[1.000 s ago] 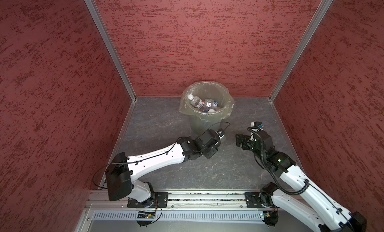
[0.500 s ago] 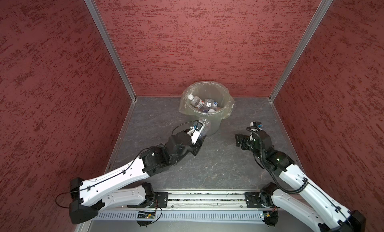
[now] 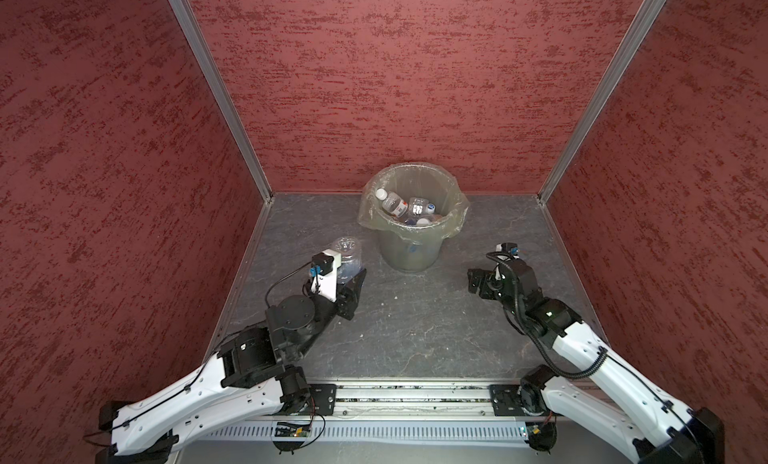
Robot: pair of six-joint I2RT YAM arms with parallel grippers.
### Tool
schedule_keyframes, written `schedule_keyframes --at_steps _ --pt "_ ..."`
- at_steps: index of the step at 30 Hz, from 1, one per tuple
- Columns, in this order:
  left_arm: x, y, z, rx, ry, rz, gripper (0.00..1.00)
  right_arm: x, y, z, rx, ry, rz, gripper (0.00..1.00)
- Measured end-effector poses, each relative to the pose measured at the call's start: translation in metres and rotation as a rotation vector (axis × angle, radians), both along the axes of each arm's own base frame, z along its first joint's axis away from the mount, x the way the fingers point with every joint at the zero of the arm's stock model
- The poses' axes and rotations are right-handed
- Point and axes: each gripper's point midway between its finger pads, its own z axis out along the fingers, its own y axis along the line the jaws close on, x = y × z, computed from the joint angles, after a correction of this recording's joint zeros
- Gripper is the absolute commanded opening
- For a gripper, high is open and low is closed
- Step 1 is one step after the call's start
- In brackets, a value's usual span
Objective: Throw the plastic bottles in the bin
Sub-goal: 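Lift the blue-label bottle upright with the left gripper, then carry the blue-label bottle over the bin with the left gripper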
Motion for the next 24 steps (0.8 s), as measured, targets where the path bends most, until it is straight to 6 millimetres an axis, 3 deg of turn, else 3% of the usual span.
schedule_keyframes --at_steps 6,12,15,18,20,23,24 --pt "-0.001 0.006 0.006 -0.033 -0.017 0.016 0.37 0.001 0.001 -0.002 -0.003 0.005 0.0 0.99" --pt "0.017 -0.022 0.027 0.009 -0.048 0.0 0.37 0.001 0.0 -0.001 -0.001 0.002 0.0 0.99" --pt "0.051 -0.037 0.055 -0.006 -0.045 0.009 0.37 0.0 0.0 0.002 0.003 -0.005 0.0 0.99" --pt "0.108 -0.053 0.089 -0.061 -0.029 0.007 0.44 -0.001 0.0 0.005 0.009 -0.017 0.0 0.99" --pt "0.152 -0.068 0.11 -0.101 -0.021 -0.022 0.55 -0.001 -0.001 0.008 0.013 -0.024 0.0 0.99" --pt "0.211 -0.099 0.12 -0.136 0.021 -0.103 0.79 -0.002 -0.001 0.013 0.02 -0.037 0.0 0.99" --pt "0.227 -0.109 0.115 -0.14 0.046 -0.129 0.99 -0.003 -0.002 0.015 0.022 -0.042 0.0 0.99"
